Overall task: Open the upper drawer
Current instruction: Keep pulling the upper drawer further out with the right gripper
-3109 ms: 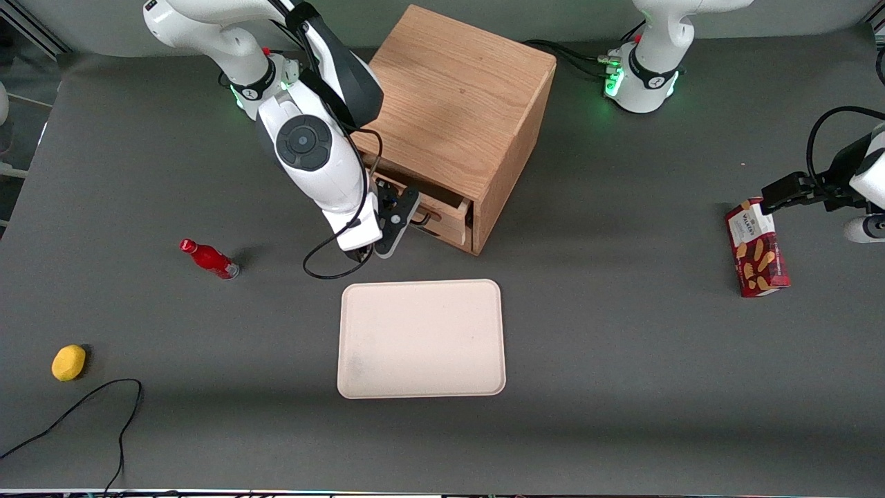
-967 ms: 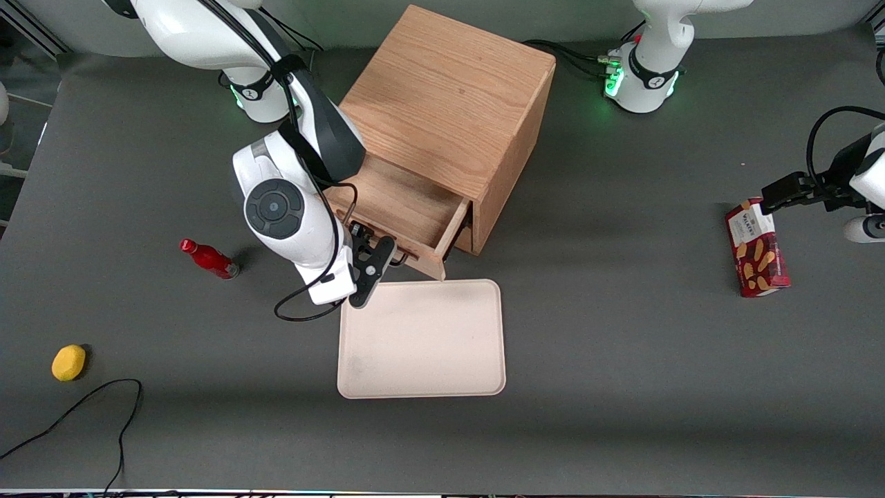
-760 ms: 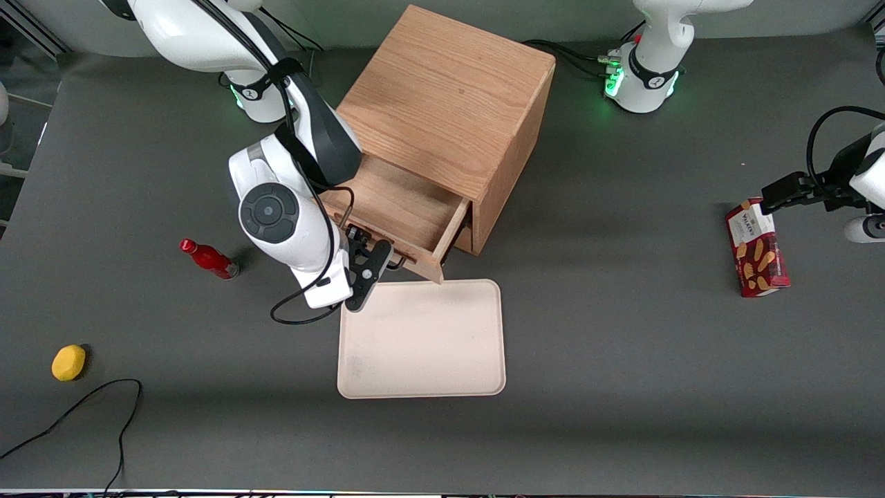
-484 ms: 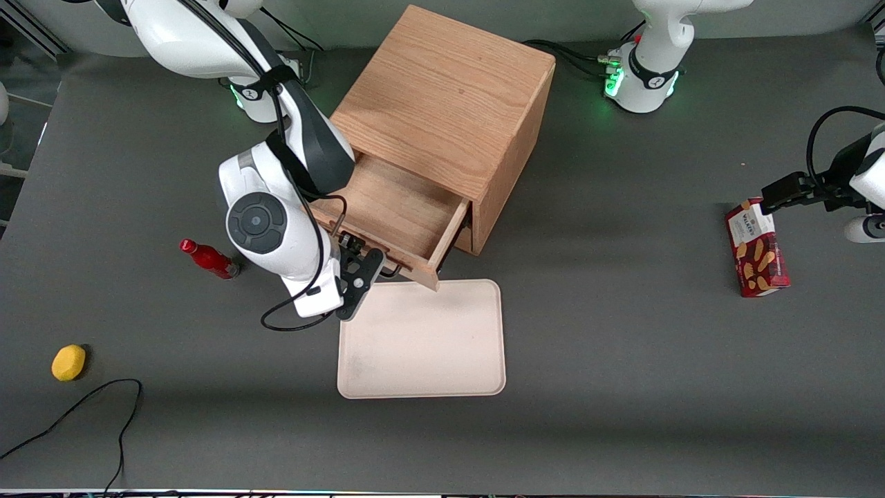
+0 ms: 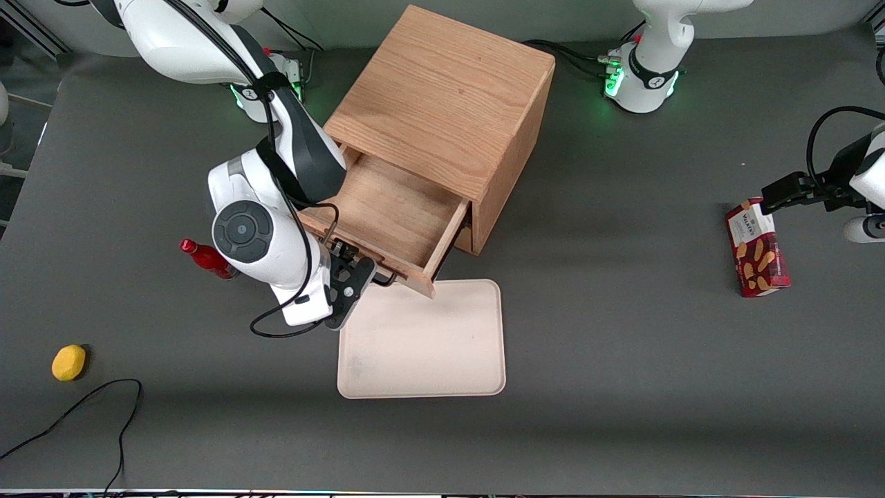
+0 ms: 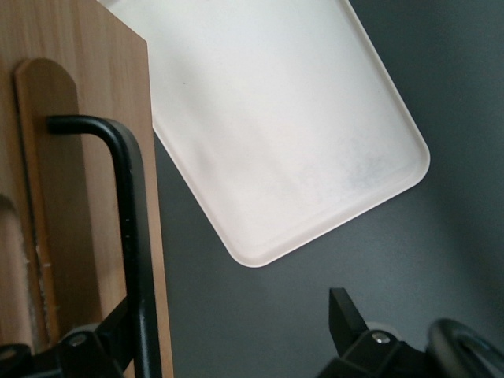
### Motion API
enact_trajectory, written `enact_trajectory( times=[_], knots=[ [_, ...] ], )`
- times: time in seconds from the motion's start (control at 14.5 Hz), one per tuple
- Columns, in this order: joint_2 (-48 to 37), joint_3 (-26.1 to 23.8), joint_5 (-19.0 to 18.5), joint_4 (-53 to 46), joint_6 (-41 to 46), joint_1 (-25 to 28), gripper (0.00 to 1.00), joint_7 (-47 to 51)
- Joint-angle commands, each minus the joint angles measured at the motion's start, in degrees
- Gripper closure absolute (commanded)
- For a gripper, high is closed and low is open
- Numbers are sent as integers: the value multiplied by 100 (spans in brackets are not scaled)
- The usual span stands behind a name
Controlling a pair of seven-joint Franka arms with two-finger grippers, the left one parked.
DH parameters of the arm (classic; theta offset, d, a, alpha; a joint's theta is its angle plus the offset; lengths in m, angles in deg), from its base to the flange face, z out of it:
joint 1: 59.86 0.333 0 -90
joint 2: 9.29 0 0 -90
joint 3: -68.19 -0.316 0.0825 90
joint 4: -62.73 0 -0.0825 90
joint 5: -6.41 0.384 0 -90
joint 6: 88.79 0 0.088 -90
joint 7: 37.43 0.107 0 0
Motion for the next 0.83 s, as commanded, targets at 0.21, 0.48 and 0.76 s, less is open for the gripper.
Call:
enact_trajectory(
  times=[0.21,0.48,0.76],
  knots=[
    [389,-19,11,-537,-30,-141,0,-166],
    [451,-19,11,-616,-65,-229,0,-166],
    [477,-19,11,-651,-74,-282,0,-122]
  ],
)
